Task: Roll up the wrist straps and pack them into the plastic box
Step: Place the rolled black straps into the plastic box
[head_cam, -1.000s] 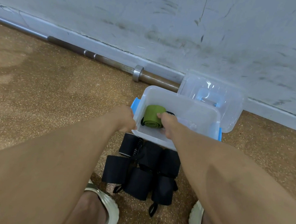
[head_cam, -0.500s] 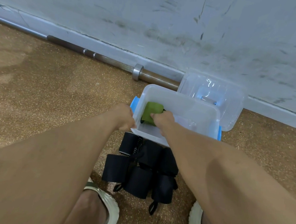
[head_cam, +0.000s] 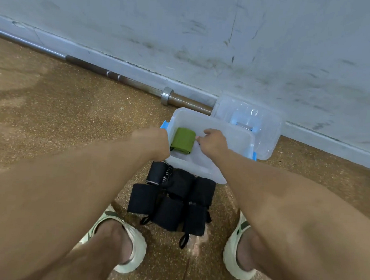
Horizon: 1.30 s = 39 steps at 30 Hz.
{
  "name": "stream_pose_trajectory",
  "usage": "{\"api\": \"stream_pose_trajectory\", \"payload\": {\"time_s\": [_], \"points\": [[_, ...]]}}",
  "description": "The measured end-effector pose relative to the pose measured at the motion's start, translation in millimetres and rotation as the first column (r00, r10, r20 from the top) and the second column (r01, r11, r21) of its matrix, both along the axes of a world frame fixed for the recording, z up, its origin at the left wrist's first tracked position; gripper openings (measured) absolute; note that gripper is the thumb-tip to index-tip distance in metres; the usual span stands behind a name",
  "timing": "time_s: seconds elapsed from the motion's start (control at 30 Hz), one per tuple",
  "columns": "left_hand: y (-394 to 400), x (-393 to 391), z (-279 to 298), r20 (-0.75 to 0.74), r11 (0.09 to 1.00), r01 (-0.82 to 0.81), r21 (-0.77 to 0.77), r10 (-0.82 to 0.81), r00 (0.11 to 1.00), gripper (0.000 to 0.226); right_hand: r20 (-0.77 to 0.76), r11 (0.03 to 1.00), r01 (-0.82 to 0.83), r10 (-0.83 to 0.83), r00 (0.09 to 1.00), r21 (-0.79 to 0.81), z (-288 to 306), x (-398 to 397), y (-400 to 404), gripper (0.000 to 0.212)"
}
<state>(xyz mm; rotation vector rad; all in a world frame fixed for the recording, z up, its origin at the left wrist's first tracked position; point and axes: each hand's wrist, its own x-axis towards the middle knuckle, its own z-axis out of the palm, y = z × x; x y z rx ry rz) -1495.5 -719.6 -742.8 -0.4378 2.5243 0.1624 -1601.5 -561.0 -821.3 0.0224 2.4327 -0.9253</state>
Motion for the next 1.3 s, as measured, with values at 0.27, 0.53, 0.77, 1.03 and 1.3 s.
{"api": "stream_pose_trajectory", "payload": {"time_s": [0.27, 0.53, 0.77, 1.03, 1.3], "points": [[53, 47, 40, 0.122, 0.970, 0.235, 0.059, -0.241, 0.963, 0.037, -0.212, 0.961, 0.171, -0.217, 0.953, -0.216, 46, 82, 41, 0.014], [85, 97, 28, 0.174, 0.972, 0.154, 0.180, -0.185, 0.967, 0.041, 0.110, 0.916, 0.378, -0.365, 0.924, -0.135, 1, 175, 89, 0.024], [109, 102, -5, 0.146, 0.940, 0.107, 0.325, -0.161, 0.976, 0.044, 0.364, 0.920, 0.391, -0.365, 0.857, 0.003, -43, 193, 113, 0.066], [113, 95, -32, 0.247, 0.942, 0.083, 0.324, -0.169, 0.954, 0.039, 0.455, 0.905, 0.424, -0.377, 0.807, -0.003, -84, 191, 91, 0.077], [94, 95, -35, 0.260, 0.956, 0.022, 0.291, -0.102, 0.960, 0.037, 0.466, 0.899, 0.438, -0.399, 0.790, 0.027, -87, 198, 91, 0.074]]}}
